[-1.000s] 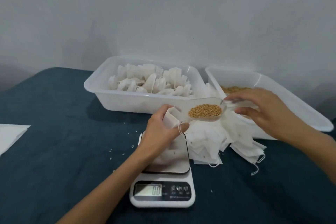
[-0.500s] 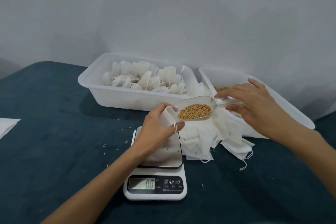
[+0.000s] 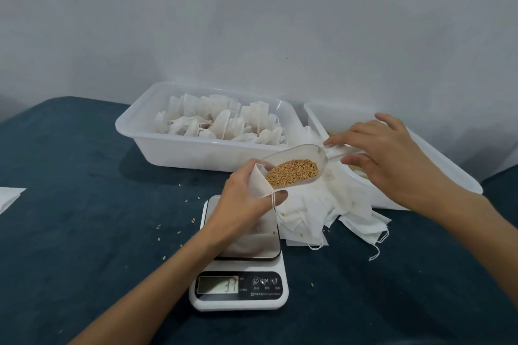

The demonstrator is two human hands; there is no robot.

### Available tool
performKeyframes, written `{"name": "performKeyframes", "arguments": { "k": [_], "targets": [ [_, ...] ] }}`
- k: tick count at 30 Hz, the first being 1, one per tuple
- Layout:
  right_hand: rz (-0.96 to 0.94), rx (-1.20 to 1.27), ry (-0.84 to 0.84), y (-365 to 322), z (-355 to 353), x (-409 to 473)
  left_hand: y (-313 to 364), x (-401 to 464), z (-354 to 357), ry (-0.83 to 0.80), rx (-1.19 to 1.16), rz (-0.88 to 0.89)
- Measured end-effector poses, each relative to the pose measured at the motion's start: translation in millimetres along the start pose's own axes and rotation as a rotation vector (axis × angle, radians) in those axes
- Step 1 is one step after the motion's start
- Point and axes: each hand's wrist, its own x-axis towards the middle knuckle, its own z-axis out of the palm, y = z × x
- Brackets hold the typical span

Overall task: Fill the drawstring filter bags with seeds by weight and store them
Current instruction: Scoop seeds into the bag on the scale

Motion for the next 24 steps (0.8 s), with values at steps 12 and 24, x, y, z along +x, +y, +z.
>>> {"name": "performKeyframes", "arguments": {
  "k": [12, 24],
  "targets": [
    [-0.073, -0.098, 0.086, -4.6, 0.5, 2.8, -3.4, 2.4, -0.4, -0.003, -0.055, -0.020],
    [-0.119, -0.128, 0.158, -2.6, 1.6, 3.3, -5.5, 1.8, 0.6, -0.006, -0.077, -0.005]
  ]
}}
